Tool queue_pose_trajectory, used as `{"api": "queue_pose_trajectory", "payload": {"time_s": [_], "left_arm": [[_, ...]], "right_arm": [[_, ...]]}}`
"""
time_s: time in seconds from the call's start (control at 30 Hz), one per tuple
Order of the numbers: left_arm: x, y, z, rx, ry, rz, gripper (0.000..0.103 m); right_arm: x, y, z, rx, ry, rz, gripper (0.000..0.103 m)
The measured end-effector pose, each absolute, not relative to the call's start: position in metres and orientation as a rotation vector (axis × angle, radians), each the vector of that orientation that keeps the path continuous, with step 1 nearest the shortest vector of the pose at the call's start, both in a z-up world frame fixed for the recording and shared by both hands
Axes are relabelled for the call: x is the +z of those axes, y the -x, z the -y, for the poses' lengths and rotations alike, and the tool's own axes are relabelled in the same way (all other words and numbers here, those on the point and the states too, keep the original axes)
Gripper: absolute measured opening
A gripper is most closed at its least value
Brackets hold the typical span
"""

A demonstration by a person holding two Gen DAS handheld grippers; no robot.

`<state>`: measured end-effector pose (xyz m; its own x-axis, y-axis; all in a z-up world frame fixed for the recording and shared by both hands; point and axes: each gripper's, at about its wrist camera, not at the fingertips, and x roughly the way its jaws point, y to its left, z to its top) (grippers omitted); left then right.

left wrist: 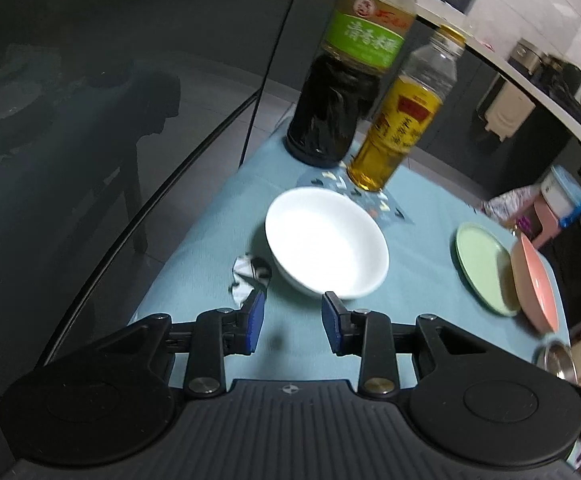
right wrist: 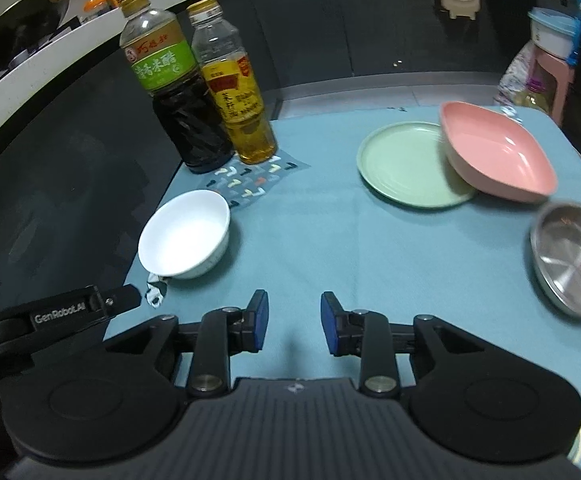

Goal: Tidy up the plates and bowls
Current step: 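Reach both tools to the white plate by the bottles and grasp its rim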

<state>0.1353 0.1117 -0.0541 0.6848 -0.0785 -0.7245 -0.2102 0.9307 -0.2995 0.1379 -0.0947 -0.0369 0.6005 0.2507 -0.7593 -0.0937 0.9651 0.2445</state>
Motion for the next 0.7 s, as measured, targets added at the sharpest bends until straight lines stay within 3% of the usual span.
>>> {"api": "queue_pose_trajectory", "payload": {"time_s": [0.7], "left_arm": [[-0.081,-0.195,-0.118,0.141,0.401,-0.848,0.03]], "right_arm": [[-0.065,-0.228,0.056,0.296,-0.206,-0.973,0.032]]}}
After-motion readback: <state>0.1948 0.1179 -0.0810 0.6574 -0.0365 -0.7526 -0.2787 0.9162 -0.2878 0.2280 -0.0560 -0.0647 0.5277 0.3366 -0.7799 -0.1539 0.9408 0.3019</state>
